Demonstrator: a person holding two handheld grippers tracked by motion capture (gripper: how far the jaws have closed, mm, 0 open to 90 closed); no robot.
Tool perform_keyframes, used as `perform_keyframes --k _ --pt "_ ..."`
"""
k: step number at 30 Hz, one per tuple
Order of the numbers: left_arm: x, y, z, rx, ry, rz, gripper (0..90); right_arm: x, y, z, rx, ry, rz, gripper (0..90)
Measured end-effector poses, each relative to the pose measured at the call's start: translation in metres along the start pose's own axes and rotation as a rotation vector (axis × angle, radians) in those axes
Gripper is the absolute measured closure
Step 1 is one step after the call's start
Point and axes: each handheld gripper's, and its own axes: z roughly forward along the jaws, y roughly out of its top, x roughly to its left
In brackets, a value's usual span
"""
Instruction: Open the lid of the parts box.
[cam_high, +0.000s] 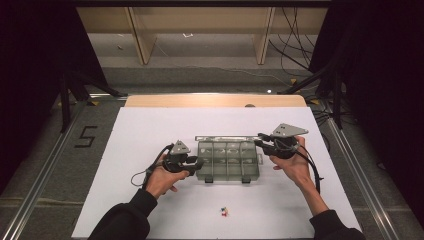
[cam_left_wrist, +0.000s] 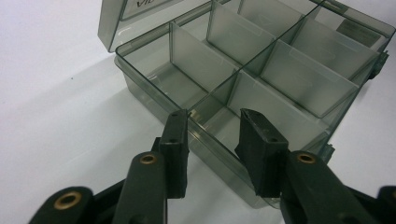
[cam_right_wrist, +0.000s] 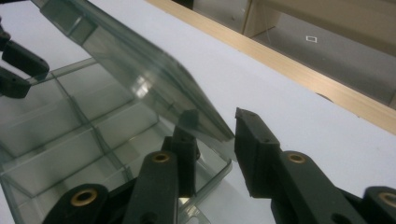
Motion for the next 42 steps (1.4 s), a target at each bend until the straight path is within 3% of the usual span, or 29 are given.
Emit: perform_keyframes --k 7,17,28,29,33,38,42 --pt "-0.002 0.0 -0.001 -0.002 0.022 -0.007 67.4 -0.003 0.006 0.003 0.022 -0.053 0.072 80.2" --pt "-0.003 0.0 -0.001 -0.005 0.026 -0.019 68.8 -0.011 0.017 0.015 0.033 -0.122 0.108 84.1" --pt "-0.003 -0.001 -0.001 -0.008 0.027 -0.02 68.8 -0.017 0.021 0.022 0.051 -0.127 0.144 84.8" --pt "-0.003 -0.001 -0.001 -0.009 0.028 -0.02 68.8 -0.017 0.022 0.023 0.05 -0.118 0.164 84.8" --pt "-0.003 -0.001 -0.001 -0.012 0.025 -0.024 68.8 -0.02 0.023 0.025 0.049 -0.128 0.159 84.7" --pt "-0.002 -0.001 -0.001 -0.01 0.014 -0.023 68.8 -0.023 0.027 0.029 0.079 -0.122 0.194 84.6" --pt "-0.001 -0.001 -0.001 -0.008 0.014 -0.023 68.8 -0.026 0.029 0.033 0.085 -0.129 0.19 84.2"
